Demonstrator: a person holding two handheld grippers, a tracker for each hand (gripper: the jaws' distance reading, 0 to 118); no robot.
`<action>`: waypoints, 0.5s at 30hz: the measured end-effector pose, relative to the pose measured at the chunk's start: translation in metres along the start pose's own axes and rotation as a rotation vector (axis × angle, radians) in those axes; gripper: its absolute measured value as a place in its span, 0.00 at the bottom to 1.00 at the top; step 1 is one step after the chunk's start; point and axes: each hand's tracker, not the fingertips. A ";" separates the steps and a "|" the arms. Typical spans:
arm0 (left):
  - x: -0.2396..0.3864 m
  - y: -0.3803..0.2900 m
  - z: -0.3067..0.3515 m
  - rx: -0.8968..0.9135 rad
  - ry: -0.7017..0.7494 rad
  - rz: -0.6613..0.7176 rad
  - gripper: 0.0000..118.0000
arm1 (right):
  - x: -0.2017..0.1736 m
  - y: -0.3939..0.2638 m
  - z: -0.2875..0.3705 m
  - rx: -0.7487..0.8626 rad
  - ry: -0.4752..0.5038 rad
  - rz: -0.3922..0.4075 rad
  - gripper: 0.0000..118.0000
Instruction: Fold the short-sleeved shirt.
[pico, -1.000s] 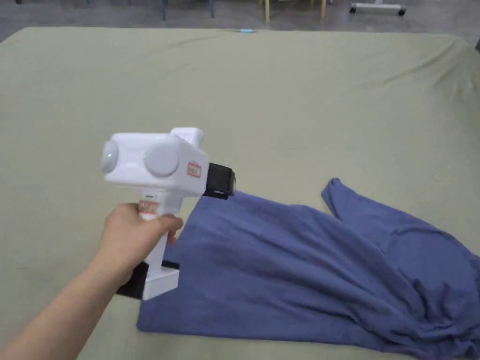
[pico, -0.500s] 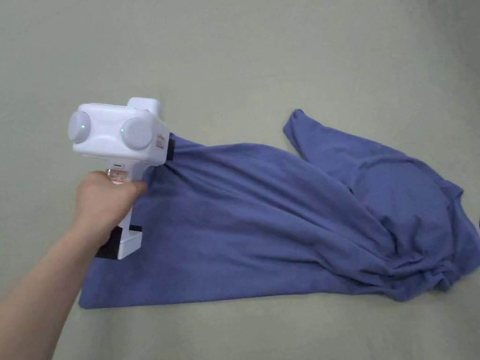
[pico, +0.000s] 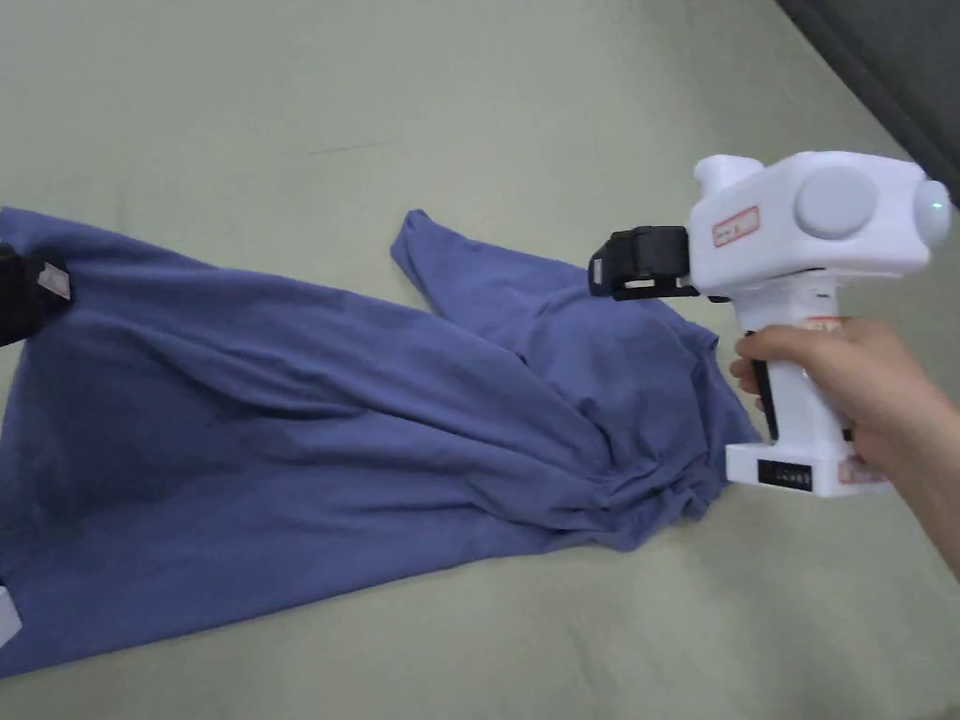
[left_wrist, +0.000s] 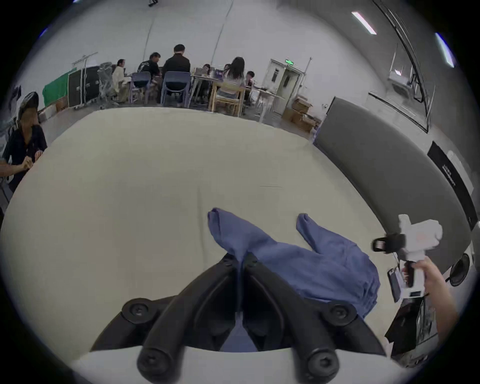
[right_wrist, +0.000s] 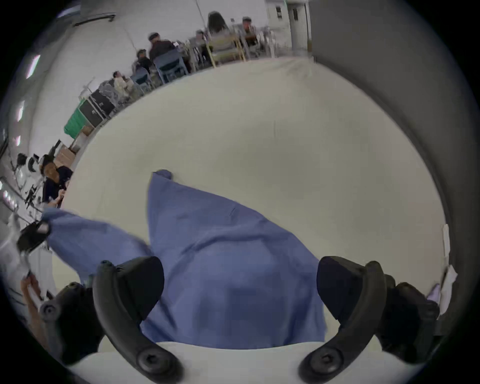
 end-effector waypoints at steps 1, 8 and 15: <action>-0.004 -0.001 -0.002 -0.001 0.001 0.017 0.01 | -0.001 0.011 -0.012 -0.021 -0.025 -0.004 1.00; 0.013 -0.007 -0.007 -0.017 0.004 0.067 0.01 | -0.024 0.012 -0.064 -0.096 -0.091 0.109 0.39; 0.018 0.004 0.012 0.015 -0.004 0.064 0.01 | -0.031 0.011 -0.003 0.067 -0.116 0.173 0.05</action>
